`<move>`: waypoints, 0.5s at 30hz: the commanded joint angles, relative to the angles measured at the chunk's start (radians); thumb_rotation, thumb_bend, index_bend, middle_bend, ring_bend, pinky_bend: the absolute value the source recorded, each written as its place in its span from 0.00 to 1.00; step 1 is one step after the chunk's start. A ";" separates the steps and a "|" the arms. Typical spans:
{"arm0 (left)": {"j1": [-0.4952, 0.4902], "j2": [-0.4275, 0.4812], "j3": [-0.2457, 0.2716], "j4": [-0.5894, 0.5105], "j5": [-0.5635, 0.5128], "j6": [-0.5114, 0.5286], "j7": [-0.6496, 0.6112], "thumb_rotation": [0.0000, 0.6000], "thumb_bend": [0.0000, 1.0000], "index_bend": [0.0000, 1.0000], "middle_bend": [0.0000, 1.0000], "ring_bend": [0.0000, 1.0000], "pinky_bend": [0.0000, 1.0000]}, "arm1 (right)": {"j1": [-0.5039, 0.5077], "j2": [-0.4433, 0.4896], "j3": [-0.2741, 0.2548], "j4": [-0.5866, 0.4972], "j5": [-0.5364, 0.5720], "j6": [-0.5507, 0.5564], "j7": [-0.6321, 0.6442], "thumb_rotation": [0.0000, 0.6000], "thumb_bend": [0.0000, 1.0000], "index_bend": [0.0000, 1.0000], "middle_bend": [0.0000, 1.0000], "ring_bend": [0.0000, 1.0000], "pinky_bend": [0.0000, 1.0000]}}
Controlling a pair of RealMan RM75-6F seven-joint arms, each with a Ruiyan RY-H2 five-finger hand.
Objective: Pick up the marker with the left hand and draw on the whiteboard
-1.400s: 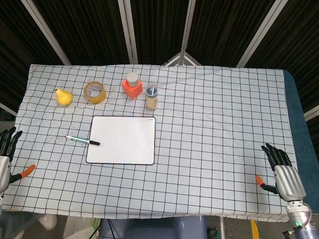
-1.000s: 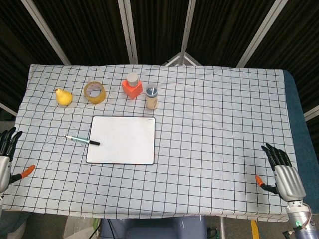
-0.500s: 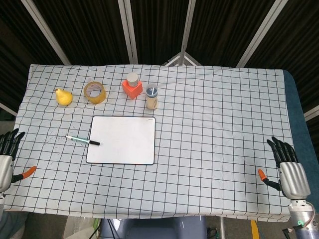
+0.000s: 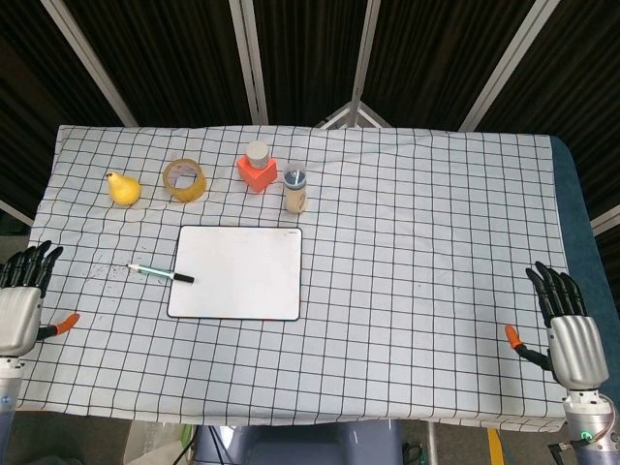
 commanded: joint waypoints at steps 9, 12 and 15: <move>-0.206 -0.120 -0.076 0.071 -0.173 -0.267 0.272 1.00 0.31 0.39 0.07 0.00 0.11 | 0.003 0.009 -0.004 -0.012 0.008 -0.018 0.011 1.00 0.32 0.00 0.00 0.00 0.00; -0.238 -0.165 -0.080 0.107 -0.210 -0.305 0.319 1.00 0.33 0.40 0.07 0.00 0.11 | 0.004 0.011 -0.004 -0.014 0.012 -0.022 0.015 1.00 0.32 0.00 0.00 0.00 0.00; -0.261 -0.209 -0.083 0.146 -0.244 -0.331 0.353 1.00 0.34 0.41 0.08 0.00 0.11 | 0.005 0.013 -0.004 -0.017 0.015 -0.026 0.020 1.00 0.32 0.00 0.00 0.00 0.00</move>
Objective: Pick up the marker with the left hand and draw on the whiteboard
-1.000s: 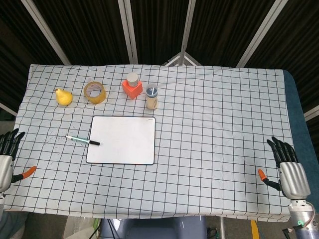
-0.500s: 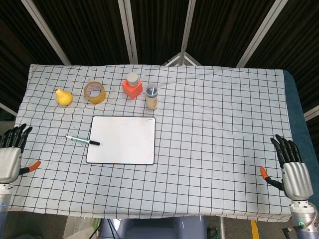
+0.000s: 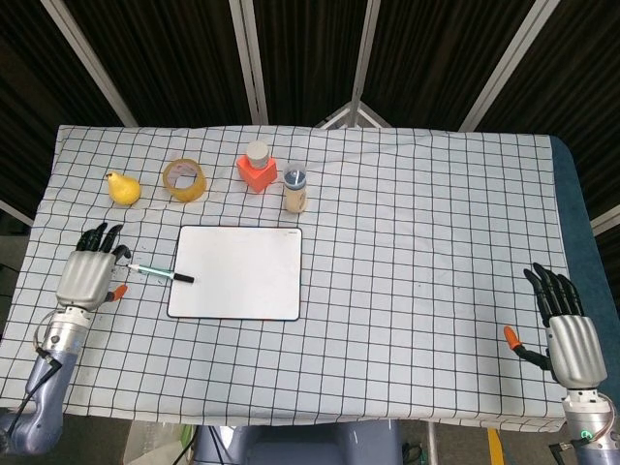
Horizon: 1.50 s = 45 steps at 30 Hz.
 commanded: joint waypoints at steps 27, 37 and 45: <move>-0.147 -0.283 -0.002 0.298 -0.141 -0.124 0.080 1.00 0.44 0.46 0.09 0.00 0.11 | 0.004 0.014 0.004 -0.023 0.028 -0.025 0.024 1.00 0.32 0.00 0.00 0.00 0.00; -0.150 -0.306 0.002 0.339 -0.155 -0.118 0.062 1.00 0.54 0.58 0.13 0.01 0.11 | 0.002 0.016 0.004 -0.029 0.030 -0.026 0.028 1.00 0.32 0.00 0.00 0.00 0.00; -0.141 -0.281 -0.004 0.274 -0.114 -0.066 0.002 1.00 0.58 0.66 0.18 0.02 0.11 | -0.001 0.017 0.004 -0.035 0.033 -0.023 0.032 1.00 0.32 0.00 0.00 0.00 0.00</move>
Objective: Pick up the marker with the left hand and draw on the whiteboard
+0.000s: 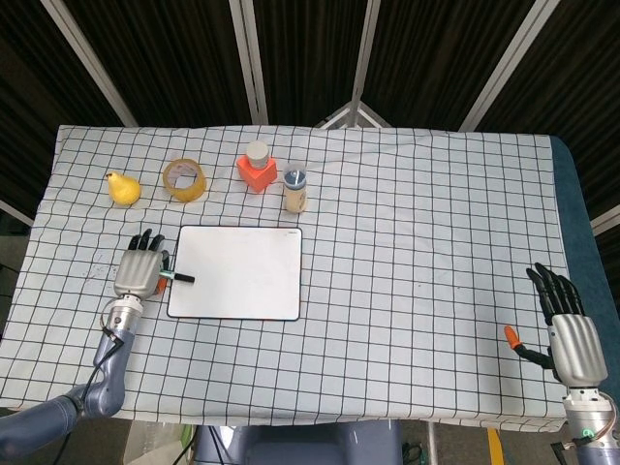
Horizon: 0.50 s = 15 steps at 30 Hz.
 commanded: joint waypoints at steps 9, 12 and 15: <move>0.030 0.101 -0.048 -0.265 0.129 0.144 -0.203 1.00 0.58 0.67 0.19 0.02 0.11 | 0.000 0.001 -0.001 -0.004 -0.002 -0.001 -0.001 1.00 0.32 0.00 0.00 0.00 0.00; 0.030 0.108 -0.063 -0.328 0.137 0.150 -0.256 1.00 0.58 0.67 0.19 0.02 0.11 | 0.000 0.001 -0.001 -0.005 0.000 -0.002 0.001 1.00 0.32 0.00 0.00 0.00 0.00; 0.019 0.098 -0.072 -0.359 0.135 0.135 -0.297 1.00 0.58 0.67 0.19 0.02 0.11 | 0.000 0.002 0.000 -0.005 0.003 -0.005 0.004 1.00 0.32 0.00 0.00 0.00 0.00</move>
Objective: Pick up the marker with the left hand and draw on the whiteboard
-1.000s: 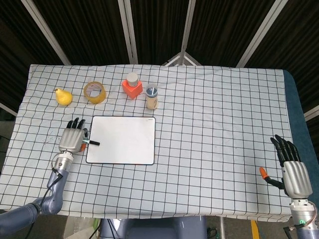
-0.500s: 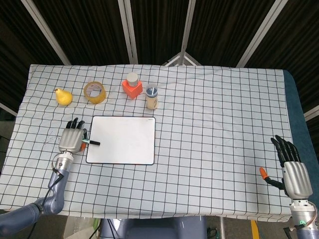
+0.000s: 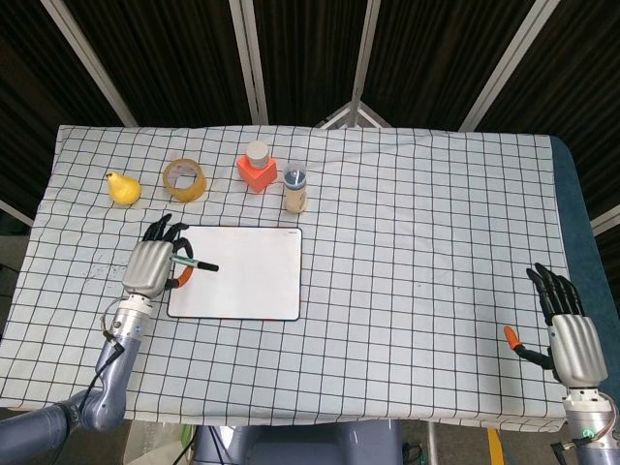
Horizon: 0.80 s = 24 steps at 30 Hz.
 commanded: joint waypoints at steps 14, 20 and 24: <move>-0.074 -0.140 -0.011 0.065 -0.011 -0.082 -0.146 1.00 0.58 0.67 0.19 0.03 0.11 | 0.006 0.005 0.000 -0.001 0.005 -0.017 0.012 1.00 0.32 0.00 0.00 0.00 0.00; -0.091 -0.173 -0.009 0.106 -0.004 -0.089 -0.159 1.00 0.58 0.68 0.19 0.02 0.11 | 0.007 0.007 -0.001 -0.001 0.005 -0.019 0.015 1.00 0.32 0.00 0.00 0.00 0.00; -0.100 -0.186 -0.007 0.125 -0.004 -0.102 -0.173 1.00 0.58 0.68 0.19 0.03 0.11 | 0.007 0.007 -0.001 -0.001 0.004 -0.020 0.016 1.00 0.32 0.00 0.00 0.00 0.00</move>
